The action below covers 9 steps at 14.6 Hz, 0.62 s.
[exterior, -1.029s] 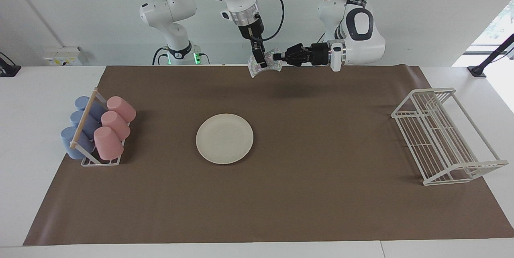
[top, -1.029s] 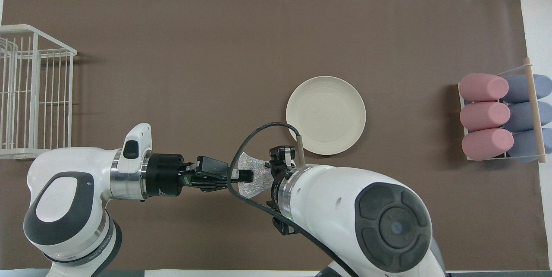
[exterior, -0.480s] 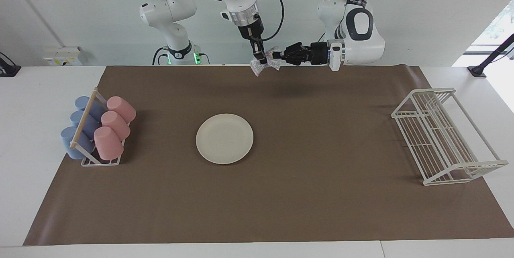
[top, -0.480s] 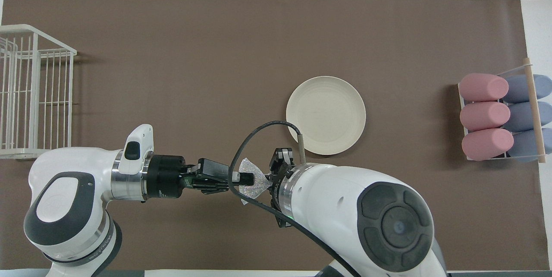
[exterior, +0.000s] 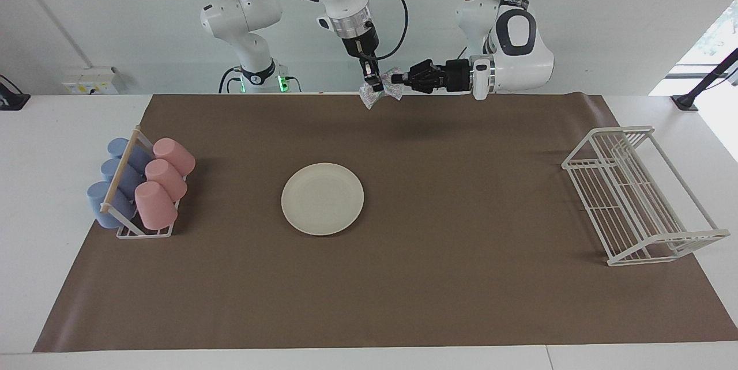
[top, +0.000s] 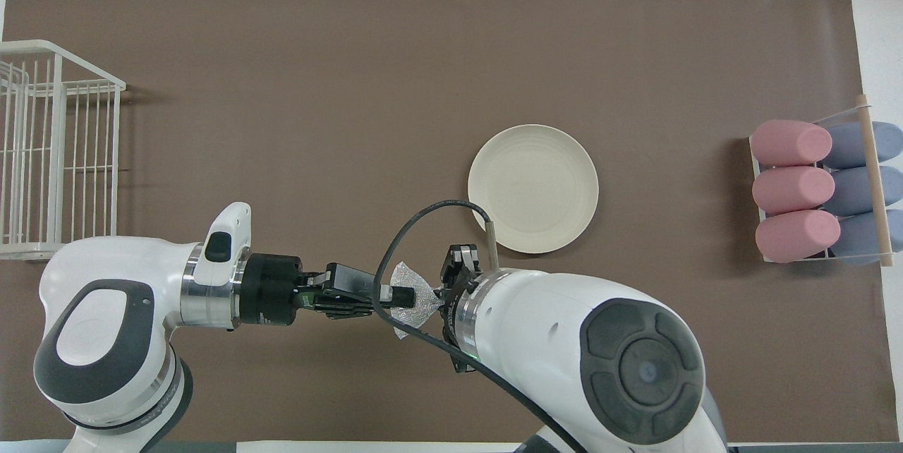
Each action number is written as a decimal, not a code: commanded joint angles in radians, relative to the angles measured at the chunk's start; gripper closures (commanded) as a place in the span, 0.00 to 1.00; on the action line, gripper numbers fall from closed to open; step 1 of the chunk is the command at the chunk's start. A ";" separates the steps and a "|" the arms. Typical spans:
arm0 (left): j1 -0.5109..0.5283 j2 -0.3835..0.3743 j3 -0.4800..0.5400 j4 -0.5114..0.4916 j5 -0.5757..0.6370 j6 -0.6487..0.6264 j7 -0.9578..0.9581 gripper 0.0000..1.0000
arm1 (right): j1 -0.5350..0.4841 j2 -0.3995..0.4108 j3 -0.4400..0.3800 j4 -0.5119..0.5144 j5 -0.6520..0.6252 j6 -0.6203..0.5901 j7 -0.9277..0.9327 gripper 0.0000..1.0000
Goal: Wipe plate with sponge
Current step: 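Grasp the sponge with the right gripper and open the left gripper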
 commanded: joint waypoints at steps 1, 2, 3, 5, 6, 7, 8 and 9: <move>-0.004 -0.010 0.012 0.042 0.128 0.012 -0.113 0.00 | -0.003 -0.015 0.000 -0.016 0.016 0.016 -0.017 1.00; 0.005 -0.012 0.017 0.048 0.168 0.009 -0.117 0.00 | -0.002 -0.015 0.000 -0.016 0.014 0.010 -0.041 1.00; 0.022 -0.012 0.017 0.052 0.193 0.010 -0.129 0.00 | -0.003 -0.015 0.000 -0.013 0.010 0.004 -0.062 1.00; 0.047 -0.012 0.017 0.064 0.304 0.009 -0.163 0.00 | -0.002 -0.014 0.000 -0.009 -0.006 0.004 -0.093 1.00; 0.073 -0.010 0.018 0.070 0.353 0.004 -0.173 0.00 | -0.003 -0.011 0.000 -0.009 -0.013 0.015 -0.134 1.00; 0.091 -0.010 0.018 0.073 0.395 0.003 -0.183 0.00 | -0.017 -0.009 -0.002 -0.013 -0.018 0.016 -0.197 1.00; 0.103 -0.010 0.018 0.076 0.442 -0.001 -0.189 0.00 | -0.041 0.003 -0.002 -0.013 -0.020 0.021 -0.263 1.00; 0.129 -0.010 0.020 0.082 0.479 -0.004 -0.192 0.00 | -0.076 0.018 -0.002 -0.013 -0.024 0.022 -0.303 1.00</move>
